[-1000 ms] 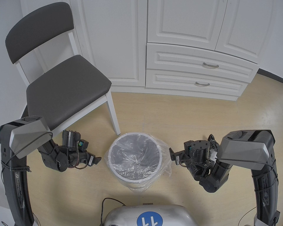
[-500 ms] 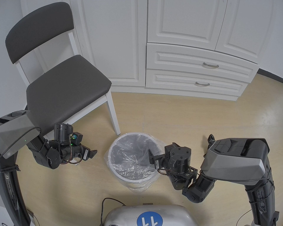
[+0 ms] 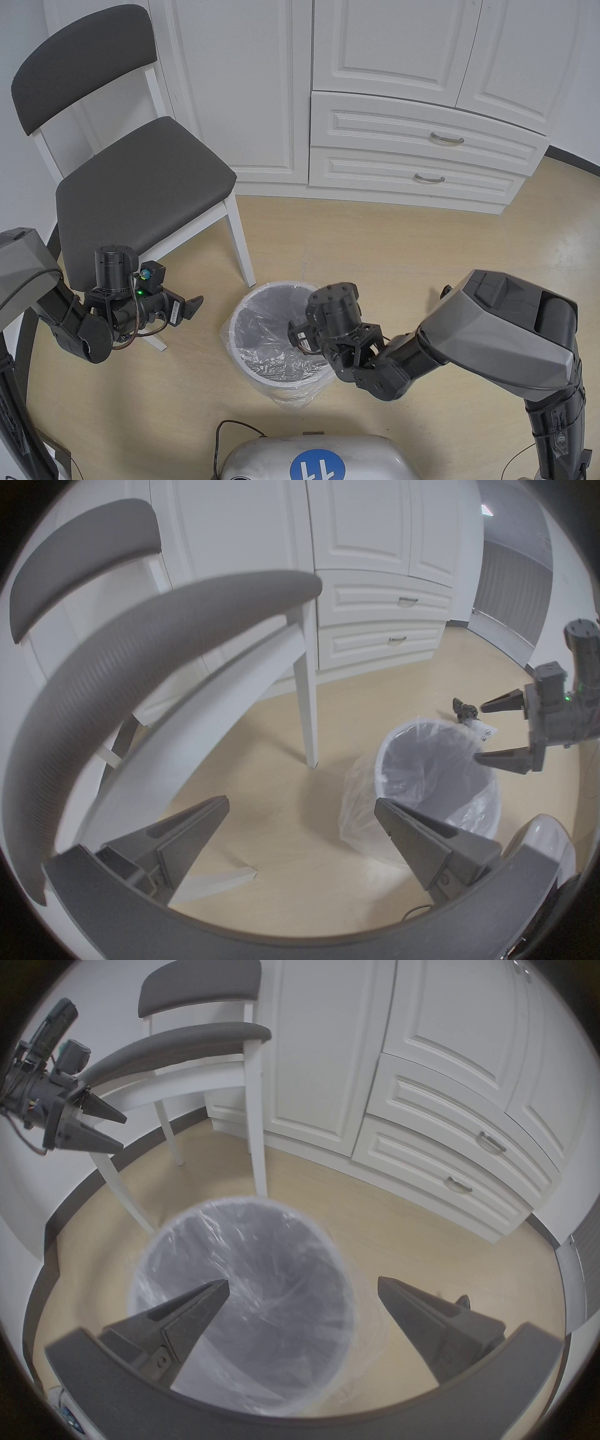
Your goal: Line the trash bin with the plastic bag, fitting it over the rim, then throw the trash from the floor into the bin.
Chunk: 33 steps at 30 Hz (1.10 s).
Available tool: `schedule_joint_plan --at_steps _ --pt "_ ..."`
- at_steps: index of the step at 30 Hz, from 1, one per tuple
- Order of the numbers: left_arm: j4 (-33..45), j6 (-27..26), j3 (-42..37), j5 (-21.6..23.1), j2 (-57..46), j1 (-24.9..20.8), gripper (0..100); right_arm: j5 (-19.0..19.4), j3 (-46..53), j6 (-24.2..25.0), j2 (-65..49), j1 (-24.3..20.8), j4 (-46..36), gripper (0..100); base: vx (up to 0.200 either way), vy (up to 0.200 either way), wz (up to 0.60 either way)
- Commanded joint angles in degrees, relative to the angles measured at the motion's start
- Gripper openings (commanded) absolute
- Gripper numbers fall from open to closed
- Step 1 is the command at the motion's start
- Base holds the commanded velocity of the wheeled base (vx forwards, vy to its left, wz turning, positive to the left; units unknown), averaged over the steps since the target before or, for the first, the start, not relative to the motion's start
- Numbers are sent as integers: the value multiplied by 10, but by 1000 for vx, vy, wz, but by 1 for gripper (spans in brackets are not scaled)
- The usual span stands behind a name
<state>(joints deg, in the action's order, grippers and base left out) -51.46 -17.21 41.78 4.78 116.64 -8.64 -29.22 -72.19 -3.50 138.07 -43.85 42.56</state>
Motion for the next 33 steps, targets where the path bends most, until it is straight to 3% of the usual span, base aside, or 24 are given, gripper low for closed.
schedule_joint_plan --at_steps 1,4,10,23,33 --pt "-30 0 -56 2 -93 -40 100 0 -153 2 45 -24 -123 100 0 0 0" --pt "-31 0 -71 19 -107 -53 100 -7 -179 1 67 -26 -166 100 0 0 0" --pt "-49 3 -106 103 -151 -55 100 -15 -229 1 103 -25 -229 100 0 0 0" --pt "-65 3 -136 109 -229 -54 100 -15 -295 1 163 -16 -277 100 0 0 0" --pt "-65 3 -130 109 -218 -50 100 -15 -212 -3 116 -42 -280 100 0 0 0"
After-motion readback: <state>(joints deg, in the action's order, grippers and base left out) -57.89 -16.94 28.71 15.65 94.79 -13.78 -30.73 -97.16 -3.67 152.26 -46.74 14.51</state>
